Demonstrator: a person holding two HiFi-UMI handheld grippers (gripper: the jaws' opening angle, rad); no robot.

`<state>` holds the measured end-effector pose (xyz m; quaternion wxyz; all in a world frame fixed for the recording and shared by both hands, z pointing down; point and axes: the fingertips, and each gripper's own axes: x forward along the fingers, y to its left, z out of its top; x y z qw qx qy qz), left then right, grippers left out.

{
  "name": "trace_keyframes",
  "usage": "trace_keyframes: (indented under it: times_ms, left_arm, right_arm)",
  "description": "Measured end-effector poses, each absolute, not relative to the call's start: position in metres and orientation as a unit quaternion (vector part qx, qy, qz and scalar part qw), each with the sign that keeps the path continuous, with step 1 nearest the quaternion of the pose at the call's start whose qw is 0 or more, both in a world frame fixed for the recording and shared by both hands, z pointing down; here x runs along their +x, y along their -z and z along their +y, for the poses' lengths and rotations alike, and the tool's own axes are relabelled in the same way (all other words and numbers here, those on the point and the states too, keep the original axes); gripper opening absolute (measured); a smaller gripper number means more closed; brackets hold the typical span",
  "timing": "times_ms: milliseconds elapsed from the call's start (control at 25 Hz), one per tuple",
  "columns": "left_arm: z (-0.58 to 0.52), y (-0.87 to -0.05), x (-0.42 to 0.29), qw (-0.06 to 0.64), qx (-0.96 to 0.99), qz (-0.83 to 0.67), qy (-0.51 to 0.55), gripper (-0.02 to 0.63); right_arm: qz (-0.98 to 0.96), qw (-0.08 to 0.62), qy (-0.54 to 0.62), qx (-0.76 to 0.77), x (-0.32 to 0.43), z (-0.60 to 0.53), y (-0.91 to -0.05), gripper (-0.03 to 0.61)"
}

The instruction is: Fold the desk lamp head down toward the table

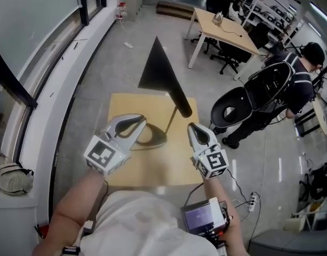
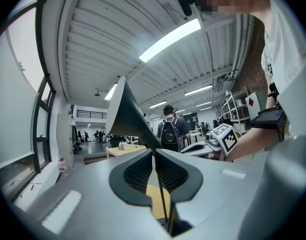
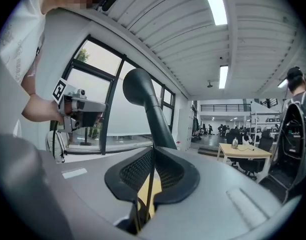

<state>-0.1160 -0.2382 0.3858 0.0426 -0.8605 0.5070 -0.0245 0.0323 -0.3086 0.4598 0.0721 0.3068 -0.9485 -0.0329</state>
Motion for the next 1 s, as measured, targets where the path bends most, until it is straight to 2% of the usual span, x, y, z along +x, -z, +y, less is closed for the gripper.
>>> trace_keyframes:
  times_ms: [80, 360, 560, 800, 1000]
  left_arm:
    - [-0.242, -0.38, -0.117, 0.053, -0.862, 0.503, 0.028, 0.018]
    - [-0.245, -0.367, -0.12, 0.055, -0.861, 0.505, 0.026, 0.018]
    - [-0.243, -0.334, -0.128, 0.066, -0.853, 0.517, 0.024, 0.032]
    - [-0.24, -0.294, -0.142, 0.095, -0.847, 0.523, 0.027, 0.065]
    - [-0.243, -0.268, -0.151, 0.121, -0.842, 0.524, 0.036, 0.091]
  right_arm:
    - [-0.949, 0.084, 0.047, 0.299, 0.026, -0.316, -0.456, 0.047]
    - [-0.944, 0.138, 0.092, 0.284, 0.013, -0.343, -0.453, 0.189]
    - [-0.944, 0.164, 0.094, 0.271, 0.004, -0.356, -0.46, 0.249]
    - [-0.942, 0.198, 0.101, 0.254, -0.007, -0.36, -0.471, 0.259]
    - [-0.936, 0.21, 0.12, 0.257, -0.013, -0.36, -0.472, 0.238]
